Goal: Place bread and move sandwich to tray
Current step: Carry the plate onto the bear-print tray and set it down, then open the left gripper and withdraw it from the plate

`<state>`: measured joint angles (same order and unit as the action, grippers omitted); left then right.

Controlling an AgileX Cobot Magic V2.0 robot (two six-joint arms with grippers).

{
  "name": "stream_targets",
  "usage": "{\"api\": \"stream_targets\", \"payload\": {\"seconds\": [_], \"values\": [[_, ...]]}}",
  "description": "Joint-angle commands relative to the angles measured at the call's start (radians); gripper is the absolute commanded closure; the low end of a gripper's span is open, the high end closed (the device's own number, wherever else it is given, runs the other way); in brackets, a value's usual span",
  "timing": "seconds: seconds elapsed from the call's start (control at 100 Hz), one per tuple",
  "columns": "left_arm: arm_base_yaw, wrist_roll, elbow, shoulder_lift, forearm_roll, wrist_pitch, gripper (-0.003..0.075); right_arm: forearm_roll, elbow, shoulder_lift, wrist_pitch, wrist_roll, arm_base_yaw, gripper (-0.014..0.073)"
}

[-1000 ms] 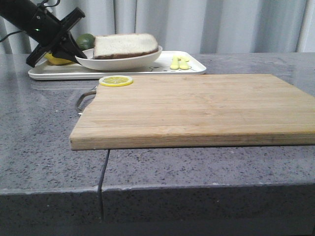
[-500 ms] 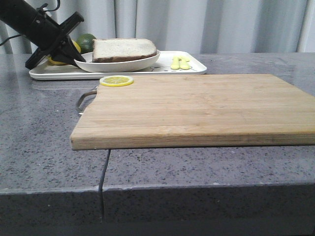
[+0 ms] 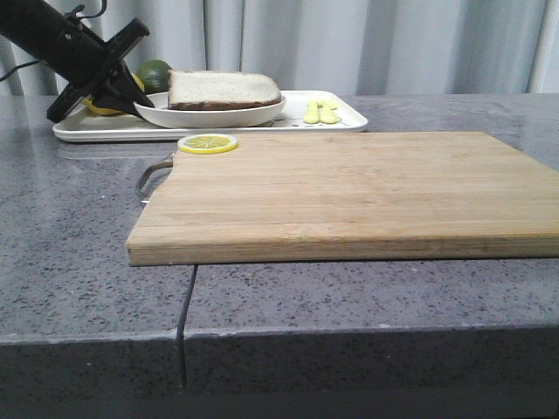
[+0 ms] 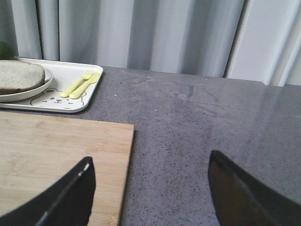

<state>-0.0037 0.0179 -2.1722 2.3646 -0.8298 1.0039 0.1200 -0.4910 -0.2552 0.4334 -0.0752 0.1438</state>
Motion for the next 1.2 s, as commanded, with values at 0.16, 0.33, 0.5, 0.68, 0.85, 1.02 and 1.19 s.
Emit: {"api": "stream_targets", "payload": {"seconds": [0.16, 0.33, 0.5, 0.68, 0.85, 1.02, 1.19], "values": [[-0.004, -0.018, -0.036, -0.074, -0.08, 0.015, 0.0517, 0.015, -0.026, -0.009, -0.075, -0.003, -0.005, 0.0083], [0.004, -0.018, -0.036, -0.074, -0.08, 0.026, 0.0507, 0.015, -0.026, -0.009, -0.075, -0.003, -0.005, 0.0083], [0.02, -0.018, -0.054, -0.076, -0.076, 0.063, 0.0506, 0.015, -0.026, -0.009, -0.075, -0.003, -0.005, 0.0083], [0.038, -0.018, -0.119, -0.076, -0.074, 0.097, 0.0496, 0.015, -0.026, -0.009, -0.075, -0.003, -0.005, 0.0083], [0.048, -0.018, -0.164, -0.076, -0.072, 0.138, 0.0437, 0.015, -0.026, -0.009, -0.075, -0.003, -0.005, 0.0083], [0.055, -0.026, -0.177, -0.082, -0.07, 0.196, 0.0405, 0.015, -0.026, -0.009, -0.075, -0.003, -0.005, 0.0083], [0.069, -0.026, -0.179, -0.116, -0.063, 0.248, 0.0405, 0.015, -0.026, -0.009, -0.075, -0.003, -0.005, 0.0083]]}}
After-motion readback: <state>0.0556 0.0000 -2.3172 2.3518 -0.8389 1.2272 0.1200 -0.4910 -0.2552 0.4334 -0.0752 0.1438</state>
